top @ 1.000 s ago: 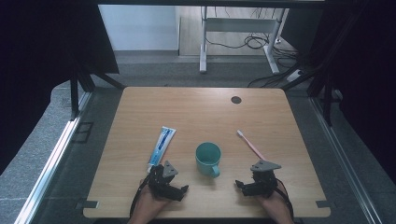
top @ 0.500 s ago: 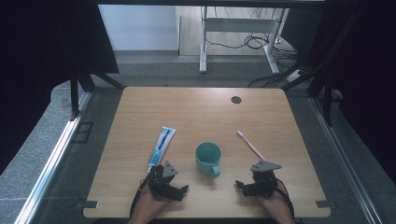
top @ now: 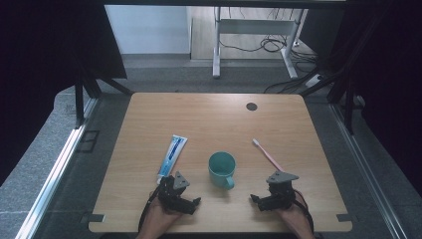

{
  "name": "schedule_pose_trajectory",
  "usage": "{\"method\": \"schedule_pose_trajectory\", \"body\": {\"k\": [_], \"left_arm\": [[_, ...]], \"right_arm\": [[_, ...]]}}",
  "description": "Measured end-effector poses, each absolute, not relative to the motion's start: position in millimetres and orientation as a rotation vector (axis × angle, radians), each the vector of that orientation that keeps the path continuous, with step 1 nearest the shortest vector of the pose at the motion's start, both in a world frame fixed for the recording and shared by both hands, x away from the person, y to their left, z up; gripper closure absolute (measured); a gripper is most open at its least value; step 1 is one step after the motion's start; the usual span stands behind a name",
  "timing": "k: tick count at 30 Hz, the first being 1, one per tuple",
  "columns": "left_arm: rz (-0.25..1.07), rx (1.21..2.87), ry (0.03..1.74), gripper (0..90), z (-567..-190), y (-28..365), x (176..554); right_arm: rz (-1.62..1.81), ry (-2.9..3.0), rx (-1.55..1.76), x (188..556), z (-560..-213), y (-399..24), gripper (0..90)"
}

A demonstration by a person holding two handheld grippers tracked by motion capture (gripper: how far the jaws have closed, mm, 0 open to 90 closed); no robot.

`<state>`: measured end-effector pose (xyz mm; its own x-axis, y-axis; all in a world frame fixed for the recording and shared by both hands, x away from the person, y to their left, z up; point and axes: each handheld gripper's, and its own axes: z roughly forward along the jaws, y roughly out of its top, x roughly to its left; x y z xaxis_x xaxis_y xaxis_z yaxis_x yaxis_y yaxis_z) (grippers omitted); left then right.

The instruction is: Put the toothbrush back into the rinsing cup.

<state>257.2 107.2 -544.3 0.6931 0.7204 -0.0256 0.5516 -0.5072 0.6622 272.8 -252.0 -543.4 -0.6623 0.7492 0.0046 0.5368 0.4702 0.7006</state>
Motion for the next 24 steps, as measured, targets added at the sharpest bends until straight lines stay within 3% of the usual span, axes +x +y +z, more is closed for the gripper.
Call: {"method": "schedule_pose_trajectory", "body": {"k": [24], "left_arm": [[0.334,2.243,0.969,0.7,-544.3,107.5,257.2]], "right_arm": [[1.025,2.386,1.116,282.9,-523.9,-261.8,0.0]]}}
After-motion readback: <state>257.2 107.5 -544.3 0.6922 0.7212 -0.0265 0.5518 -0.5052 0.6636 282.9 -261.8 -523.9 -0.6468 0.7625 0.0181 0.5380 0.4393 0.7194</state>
